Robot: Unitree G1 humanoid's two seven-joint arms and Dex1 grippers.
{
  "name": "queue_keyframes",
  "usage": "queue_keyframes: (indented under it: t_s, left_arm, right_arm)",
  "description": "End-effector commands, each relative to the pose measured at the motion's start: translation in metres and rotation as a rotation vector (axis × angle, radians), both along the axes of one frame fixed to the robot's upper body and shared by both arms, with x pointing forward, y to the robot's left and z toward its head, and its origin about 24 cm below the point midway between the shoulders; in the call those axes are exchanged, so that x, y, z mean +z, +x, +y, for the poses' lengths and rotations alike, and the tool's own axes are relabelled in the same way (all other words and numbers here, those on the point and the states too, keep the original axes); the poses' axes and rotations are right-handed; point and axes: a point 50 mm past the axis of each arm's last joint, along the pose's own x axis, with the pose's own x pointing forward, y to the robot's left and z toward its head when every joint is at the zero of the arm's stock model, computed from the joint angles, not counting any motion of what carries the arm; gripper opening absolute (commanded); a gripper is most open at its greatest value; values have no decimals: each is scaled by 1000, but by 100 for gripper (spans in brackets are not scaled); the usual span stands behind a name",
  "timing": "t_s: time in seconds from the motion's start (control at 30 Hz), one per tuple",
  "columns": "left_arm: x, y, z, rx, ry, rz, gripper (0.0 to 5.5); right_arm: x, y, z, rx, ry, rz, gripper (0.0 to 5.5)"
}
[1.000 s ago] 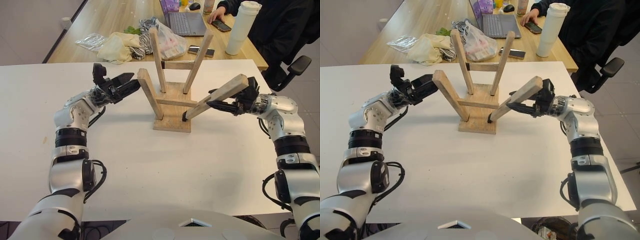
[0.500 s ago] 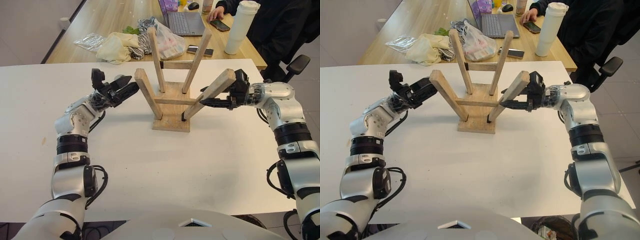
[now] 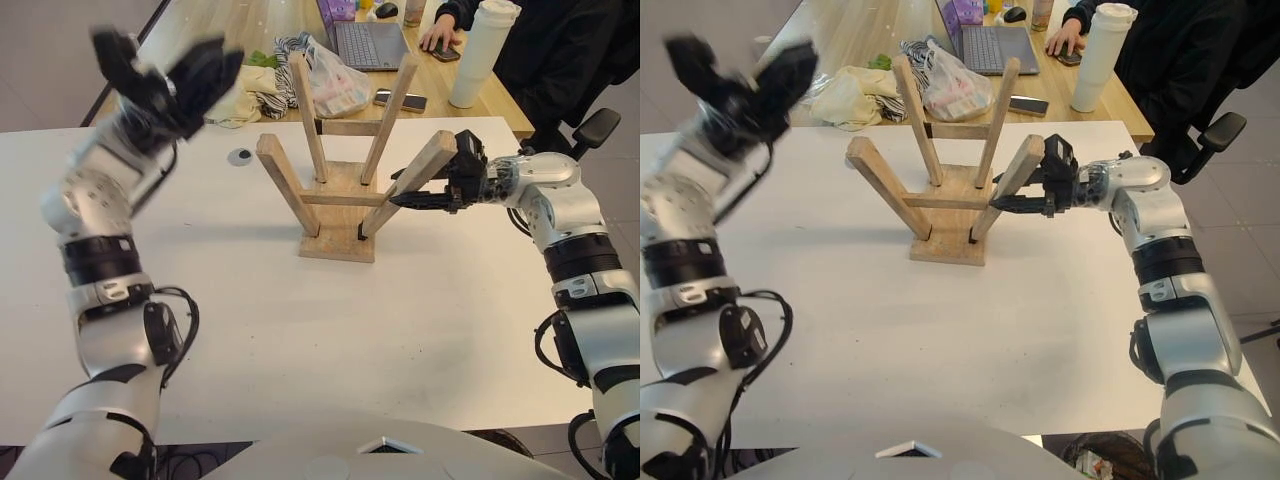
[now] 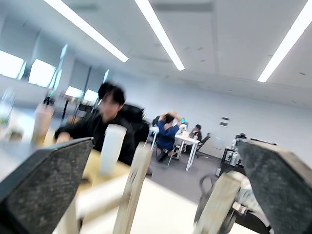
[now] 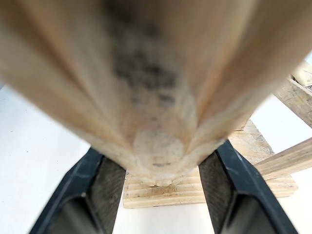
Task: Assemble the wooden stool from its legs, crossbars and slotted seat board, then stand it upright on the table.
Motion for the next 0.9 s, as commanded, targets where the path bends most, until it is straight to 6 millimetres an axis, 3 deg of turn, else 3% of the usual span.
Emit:
queue_keyframes:
  t_s: [0.03,0.17,0.33,0.4,0.53,0.7,0.9]
  left_arm:
    - [62,-35,-57,-13,333,-276,540]
    - [44,-46,-109,20,670,-463,540]
    - [-33,-41,-140,-80,1030,-482,540]
    - [-57,-36,-145,-60,1140,-505,540]
    - [-86,-28,-146,-17,1272,-548,540]
    - [-121,-20,-143,39,1423,-582,462]
    - [-137,-8,-137,118,1503,-610,363]
  right_arm:
    - [-88,-28,-30,-81,-512,353,201]
    - [-88,-27,-32,-83,-520,354,201]
    - [-86,-24,-26,-78,-515,348,201]
    - [-86,-23,-25,-76,-513,346,201]
    - [-85,-23,-24,-75,-508,346,201]
    - [-84,-23,-22,-67,-503,346,201]
    - [-85,-24,-20,-54,-501,351,201]
